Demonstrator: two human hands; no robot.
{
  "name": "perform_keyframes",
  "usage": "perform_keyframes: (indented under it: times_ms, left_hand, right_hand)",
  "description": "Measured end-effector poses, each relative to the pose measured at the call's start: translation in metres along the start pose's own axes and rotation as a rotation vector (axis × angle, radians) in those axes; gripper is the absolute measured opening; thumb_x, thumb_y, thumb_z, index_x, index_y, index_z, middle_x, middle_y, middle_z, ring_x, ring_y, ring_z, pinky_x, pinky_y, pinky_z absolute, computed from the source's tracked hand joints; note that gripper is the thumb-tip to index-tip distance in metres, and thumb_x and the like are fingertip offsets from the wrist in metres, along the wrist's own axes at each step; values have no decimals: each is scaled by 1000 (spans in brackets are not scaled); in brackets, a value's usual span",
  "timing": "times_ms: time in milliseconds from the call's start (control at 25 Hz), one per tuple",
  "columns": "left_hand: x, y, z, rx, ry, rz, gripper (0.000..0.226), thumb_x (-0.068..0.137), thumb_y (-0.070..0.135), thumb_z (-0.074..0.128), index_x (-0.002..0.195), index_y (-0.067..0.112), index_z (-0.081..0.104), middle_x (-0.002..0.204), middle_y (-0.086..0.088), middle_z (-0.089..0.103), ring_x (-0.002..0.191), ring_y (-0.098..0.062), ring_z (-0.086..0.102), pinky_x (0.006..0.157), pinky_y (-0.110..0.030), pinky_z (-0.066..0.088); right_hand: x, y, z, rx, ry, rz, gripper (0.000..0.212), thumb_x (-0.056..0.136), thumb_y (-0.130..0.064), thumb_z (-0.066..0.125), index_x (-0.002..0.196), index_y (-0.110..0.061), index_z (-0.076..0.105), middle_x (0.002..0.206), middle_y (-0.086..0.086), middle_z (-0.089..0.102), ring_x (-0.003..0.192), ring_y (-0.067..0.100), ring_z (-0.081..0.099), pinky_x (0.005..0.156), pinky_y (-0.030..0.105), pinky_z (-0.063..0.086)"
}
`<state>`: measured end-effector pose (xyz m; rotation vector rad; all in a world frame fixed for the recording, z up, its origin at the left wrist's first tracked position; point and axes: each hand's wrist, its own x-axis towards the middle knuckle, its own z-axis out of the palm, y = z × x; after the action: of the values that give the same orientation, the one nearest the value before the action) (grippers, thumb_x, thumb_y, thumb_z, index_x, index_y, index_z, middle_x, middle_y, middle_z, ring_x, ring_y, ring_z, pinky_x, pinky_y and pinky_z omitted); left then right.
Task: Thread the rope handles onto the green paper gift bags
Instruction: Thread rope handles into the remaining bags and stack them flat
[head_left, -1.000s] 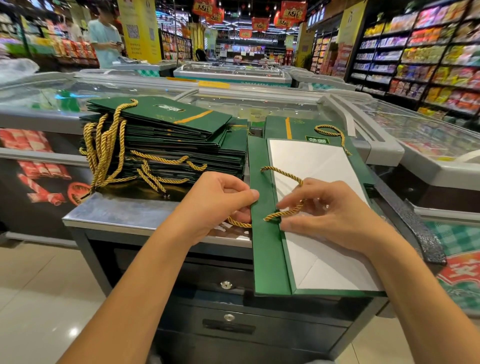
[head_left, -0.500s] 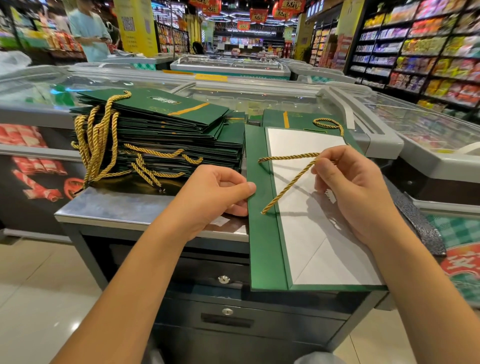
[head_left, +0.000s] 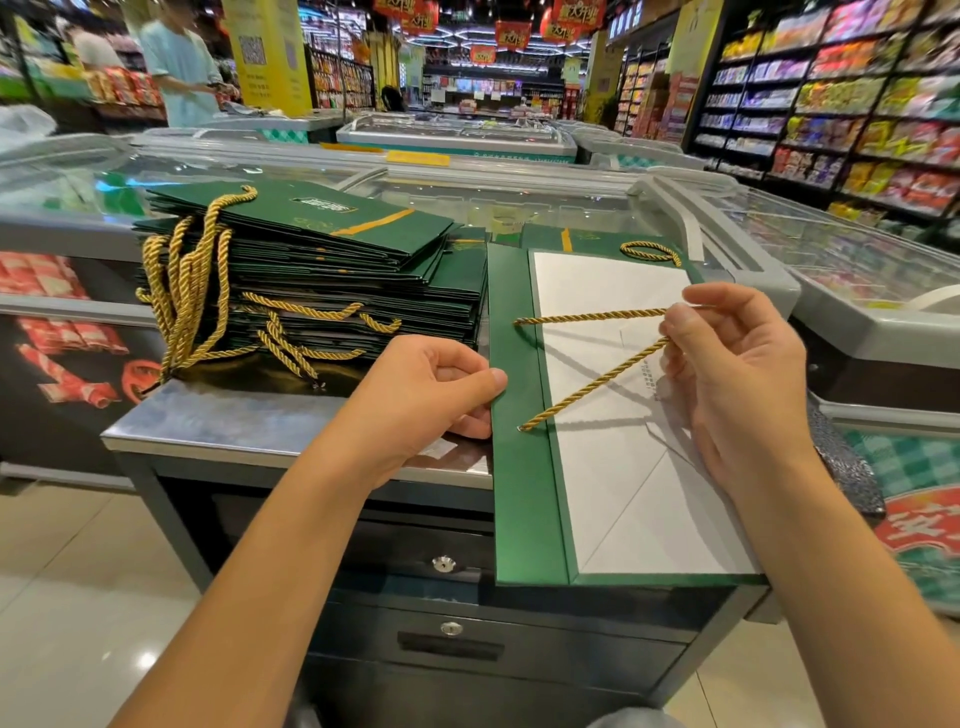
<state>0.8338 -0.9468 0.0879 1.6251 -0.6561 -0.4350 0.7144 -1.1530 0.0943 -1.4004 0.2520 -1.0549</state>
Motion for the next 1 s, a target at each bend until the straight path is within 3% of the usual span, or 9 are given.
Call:
perform_keyframes:
  times_ms: [160, 280, 360, 480, 560, 640, 760, 880, 1000]
  left_hand:
    - [-2, 2, 3, 8, 21, -28, 12, 94, 14, 69, 95, 2, 72, 82, -16, 76, 70, -24, 73, 78, -56, 61]
    - [-5, 6, 6, 25, 42, -42, 10, 94, 14, 69, 94, 4, 71, 79, -13, 76, 65, -18, 72, 75, -57, 61]
    - [-5, 7, 7, 31, 60, -46, 10, 95, 15, 69, 94, 5, 71, 78, -10, 76, 63, -16, 71, 68, -50, 63]
    - [-4, 6, 5, 63, 84, -19, 11, 95, 15, 68, 93, 5, 72, 78, -10, 77, 63, -17, 72, 67, -44, 63]
    - [-4, 6, 6, 51, 88, -14, 11, 95, 14, 68, 92, 4, 72, 78, -12, 76, 65, -19, 72, 63, -41, 63]
    - [-5, 7, 8, 37, 100, -18, 12, 94, 15, 69, 90, 5, 73, 79, -16, 75, 65, -20, 70, 54, -35, 60]
    - [-6, 7, 9, 33, 127, -12, 13, 94, 17, 69, 88, 7, 74, 79, -18, 74, 64, -22, 68, 50, -34, 58]
    - [-6, 8, 10, 6, 163, 27, 15, 95, 16, 67, 85, 8, 76, 76, -18, 73, 61, -23, 68, 51, -34, 58]
    - [-5, 9, 13, -34, 248, 86, 16, 95, 16, 68, 83, 9, 77, 75, -23, 70, 57, -19, 60, 51, -30, 53]
  right_hand:
    - [1, 2, -2, -6, 31, 50, 17, 95, -4, 67, 111, -4, 62, 83, 11, 64, 63, 15, 54, 56, 26, 46]
    - [2, 0, -3, -125, 64, -13, 16, 91, -9, 73, 106, -5, 68, 87, 12, 67, 68, 16, 57, 60, 25, 49]
    - [6, -8, -11, -342, 56, -75, 10, 91, -15, 73, 100, -12, 72, 88, 5, 71, 71, 14, 60, 64, 24, 51]
    - [8, -23, -39, -887, -25, -120, 11, 91, -26, 72, 100, -18, 73, 89, -6, 70, 80, 7, 64, 68, 19, 47]
    - [4, -28, -56, -1142, -63, -114, 23, 91, -36, 70, 106, -19, 72, 87, -9, 68, 83, 12, 63, 74, 30, 50]
    - [0, -30, -66, -1241, -119, -59, 37, 92, -45, 67, 118, -20, 70, 88, -10, 65, 87, 18, 62, 86, 39, 51]
    - [-2, -34, -69, -1125, -142, 81, 42, 93, -44, 68, 124, -16, 70, 92, -6, 67, 91, 17, 62, 80, 32, 45]
    - [-1, -36, -71, -875, -48, 124, 23, 92, -36, 73, 107, -20, 77, 90, -7, 74, 92, 15, 68, 77, 35, 53]
    - [-2, -46, -67, -643, 38, 160, 10, 90, -29, 76, 92, -19, 79, 88, -5, 76, 88, 14, 70, 67, 27, 50]
